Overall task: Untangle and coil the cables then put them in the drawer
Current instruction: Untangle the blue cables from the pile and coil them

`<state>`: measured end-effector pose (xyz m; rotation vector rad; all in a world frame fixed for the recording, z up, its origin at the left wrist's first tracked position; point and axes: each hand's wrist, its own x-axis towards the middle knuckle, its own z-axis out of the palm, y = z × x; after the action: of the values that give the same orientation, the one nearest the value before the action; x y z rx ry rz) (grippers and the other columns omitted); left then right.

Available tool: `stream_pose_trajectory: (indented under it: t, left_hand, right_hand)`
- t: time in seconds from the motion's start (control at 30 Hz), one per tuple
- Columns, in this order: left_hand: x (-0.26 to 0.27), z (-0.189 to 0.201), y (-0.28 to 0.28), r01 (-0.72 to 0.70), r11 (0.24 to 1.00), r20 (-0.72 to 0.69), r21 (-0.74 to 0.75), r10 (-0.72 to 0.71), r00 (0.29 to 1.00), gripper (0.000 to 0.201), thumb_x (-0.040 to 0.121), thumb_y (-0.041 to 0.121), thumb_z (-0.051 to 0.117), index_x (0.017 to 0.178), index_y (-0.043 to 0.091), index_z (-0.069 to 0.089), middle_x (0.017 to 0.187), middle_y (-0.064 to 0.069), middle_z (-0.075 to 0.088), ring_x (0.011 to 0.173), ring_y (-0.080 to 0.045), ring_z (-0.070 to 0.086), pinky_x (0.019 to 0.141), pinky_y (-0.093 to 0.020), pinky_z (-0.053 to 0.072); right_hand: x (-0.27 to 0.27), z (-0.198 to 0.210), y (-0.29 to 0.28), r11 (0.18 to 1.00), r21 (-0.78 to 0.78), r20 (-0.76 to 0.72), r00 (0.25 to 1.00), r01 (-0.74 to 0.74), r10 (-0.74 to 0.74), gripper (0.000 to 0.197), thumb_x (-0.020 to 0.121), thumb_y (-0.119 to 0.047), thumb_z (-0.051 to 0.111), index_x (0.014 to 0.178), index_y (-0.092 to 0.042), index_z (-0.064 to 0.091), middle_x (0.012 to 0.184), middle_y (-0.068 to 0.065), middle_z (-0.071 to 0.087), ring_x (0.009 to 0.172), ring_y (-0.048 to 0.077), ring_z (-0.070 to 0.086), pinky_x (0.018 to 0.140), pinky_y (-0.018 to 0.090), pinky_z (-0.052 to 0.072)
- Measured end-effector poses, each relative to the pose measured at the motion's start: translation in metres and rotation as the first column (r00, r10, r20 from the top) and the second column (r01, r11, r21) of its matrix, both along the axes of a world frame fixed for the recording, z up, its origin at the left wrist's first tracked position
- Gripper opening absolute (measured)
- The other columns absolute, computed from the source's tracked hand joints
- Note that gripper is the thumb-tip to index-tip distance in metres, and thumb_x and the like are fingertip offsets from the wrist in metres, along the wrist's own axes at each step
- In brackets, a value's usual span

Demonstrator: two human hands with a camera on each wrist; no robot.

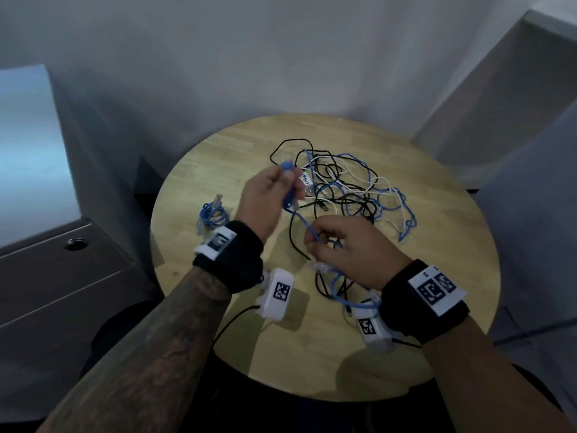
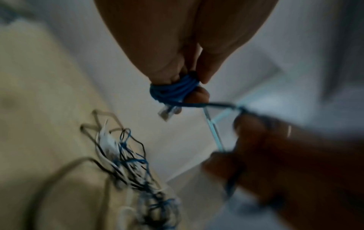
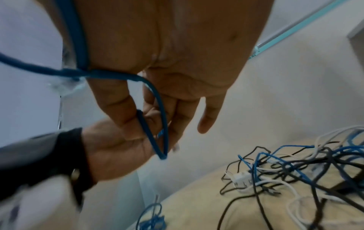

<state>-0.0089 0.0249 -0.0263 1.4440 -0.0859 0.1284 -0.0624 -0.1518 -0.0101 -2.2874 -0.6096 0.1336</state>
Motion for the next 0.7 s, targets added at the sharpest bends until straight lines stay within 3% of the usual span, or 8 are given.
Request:
stream_pose_trajectory:
  t: [0.07,0.17,0.27,0.37,0.47,0.57,0.6,0.7]
  left_hand:
    - [-0.010,-0.001,-0.010,0.110,0.937,0.039,0.332,-0.130,0.991,0.021,0.101,0.004,0.045,0.098,-0.008,0.062,0.074,-0.002,0.061,0.064,-0.009,0.057,0.063,-0.020,0.047]
    - [-0.017,0.004,-0.016,0.294,0.874,-0.055,0.386,-0.296,0.953,0.023,0.101,0.006,0.046,0.096,-0.012,0.059,0.072,-0.007,0.060,0.060,-0.012,0.058,0.064,-0.025,0.047]
    - [-0.021,0.007,-0.018,0.428,0.795,-0.135,0.429,-0.413,0.901,0.025,0.095,0.017,0.057,0.090,-0.008,0.057,0.069,-0.013,0.056,0.060,-0.017,0.053,0.064,-0.031,0.046]
    - [-0.023,0.005,-0.017,0.385,0.644,-0.120,0.661,-0.416,0.901,0.029,0.094,0.031,0.061,0.084,0.004,0.058,0.073,-0.017,0.056,0.065,-0.031,0.057,0.066,-0.041,0.052]
    - [-0.021,0.008,-0.008,0.390,0.714,-0.146,0.581,-0.380,0.914,0.027,0.095,0.026,0.061,0.070,0.018,0.054,0.062,0.005,0.053,0.063,-0.022,0.062,0.060,-0.032,0.052]
    - [-0.018,0.012,0.000,0.367,0.828,-0.156,0.423,-0.333,0.930,0.026,0.096,0.021,0.060,0.071,0.016,0.057,0.060,0.005,0.052,0.060,-0.018,0.059,0.055,-0.025,0.049]
    - [-0.017,0.013,0.004,0.341,0.861,-0.156,0.378,-0.304,0.940,0.026,0.096,0.019,0.059,0.071,0.013,0.057,0.059,0.004,0.050,0.057,-0.017,0.056,0.054,-0.022,0.047]
    - [-0.015,0.015,0.006,0.323,0.904,-0.167,0.280,-0.286,0.944,0.023,0.097,0.014,0.056,0.078,0.003,0.054,0.051,0.007,0.040,0.047,-0.010,0.040,0.054,-0.021,0.048]
  right_hand:
    - [0.001,0.008,-0.008,0.996,0.074,0.060,0.996,0.057,-0.062,0.009,0.091,-0.015,0.064,0.084,-0.019,0.068,0.075,-0.006,0.066,0.073,0.009,0.062,0.070,0.023,0.047]
    - [0.009,0.007,-0.022,0.945,0.258,-0.056,0.979,0.202,-0.194,0.019,0.094,-0.014,0.063,0.077,-0.021,0.069,0.071,0.000,0.065,0.068,0.018,0.060,0.066,0.024,0.050]
    - [0.014,0.006,-0.023,0.800,0.490,-0.314,0.926,0.346,-0.208,0.031,0.099,-0.033,0.056,0.075,-0.015,0.062,0.067,0.003,0.054,0.060,0.022,0.045,0.057,0.029,0.042]
    - [0.019,0.006,-0.021,0.779,0.448,-0.353,0.887,0.438,-0.296,0.043,0.101,-0.049,0.047,0.079,-0.012,0.054,0.060,0.005,0.045,0.050,0.017,0.037,0.048,0.023,0.030]
    - [0.029,0.001,-0.031,0.728,0.414,-0.268,0.837,0.547,-0.477,0.042,0.102,-0.046,0.047,0.071,-0.018,0.055,0.055,0.001,0.046,0.045,0.011,0.039,0.045,0.020,0.033]
    - [0.035,-0.003,-0.047,0.591,0.448,-0.300,0.735,0.671,-0.608,0.041,0.099,-0.046,0.054,0.069,-0.018,0.056,0.058,0.001,0.051,0.047,0.014,0.043,0.050,0.028,0.041]
    - [0.037,-0.005,-0.051,0.586,0.432,-0.270,0.718,0.686,-0.642,0.043,0.097,-0.046,0.056,0.068,-0.015,0.056,0.058,0.003,0.052,0.048,0.015,0.044,0.053,0.032,0.042]
    - [0.036,-0.007,-0.053,0.757,0.096,0.034,0.758,0.646,-0.651,0.052,0.095,-0.048,0.055,0.060,-0.011,0.048,0.057,0.005,0.047,0.055,0.021,0.043,0.058,0.032,0.035]
